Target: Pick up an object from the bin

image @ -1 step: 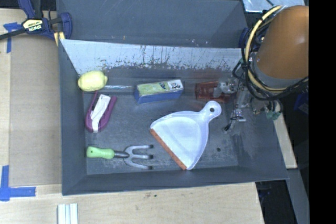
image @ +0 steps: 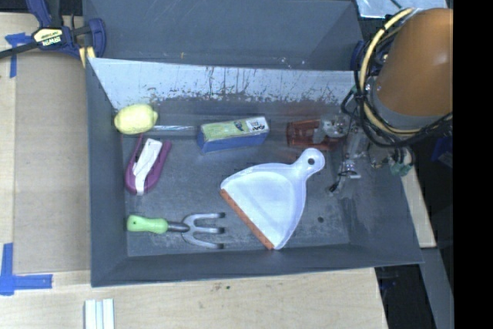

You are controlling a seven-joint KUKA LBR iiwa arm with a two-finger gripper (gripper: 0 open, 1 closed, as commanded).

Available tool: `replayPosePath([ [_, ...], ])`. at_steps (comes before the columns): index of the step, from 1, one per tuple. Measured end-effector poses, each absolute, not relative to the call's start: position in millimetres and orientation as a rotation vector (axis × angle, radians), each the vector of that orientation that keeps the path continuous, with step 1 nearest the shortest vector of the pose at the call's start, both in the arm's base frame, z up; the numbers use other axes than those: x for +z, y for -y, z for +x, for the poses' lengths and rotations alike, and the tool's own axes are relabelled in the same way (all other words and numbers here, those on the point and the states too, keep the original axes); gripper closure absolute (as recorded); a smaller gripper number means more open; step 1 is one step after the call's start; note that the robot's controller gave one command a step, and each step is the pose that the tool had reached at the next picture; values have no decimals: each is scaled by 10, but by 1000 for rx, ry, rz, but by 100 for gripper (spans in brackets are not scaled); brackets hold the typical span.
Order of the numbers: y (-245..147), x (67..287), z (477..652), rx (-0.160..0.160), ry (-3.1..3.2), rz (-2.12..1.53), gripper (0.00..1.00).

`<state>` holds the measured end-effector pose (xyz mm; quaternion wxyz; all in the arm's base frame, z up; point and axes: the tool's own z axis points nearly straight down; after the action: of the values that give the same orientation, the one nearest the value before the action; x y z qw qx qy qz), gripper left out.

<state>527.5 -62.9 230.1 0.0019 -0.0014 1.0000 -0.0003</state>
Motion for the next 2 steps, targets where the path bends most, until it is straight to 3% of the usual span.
replayPosePath([
  [1,740,2445,5525,-2,-3131,-147,0],
  [2,549,1786,5602,0,-3139,54,0],
])
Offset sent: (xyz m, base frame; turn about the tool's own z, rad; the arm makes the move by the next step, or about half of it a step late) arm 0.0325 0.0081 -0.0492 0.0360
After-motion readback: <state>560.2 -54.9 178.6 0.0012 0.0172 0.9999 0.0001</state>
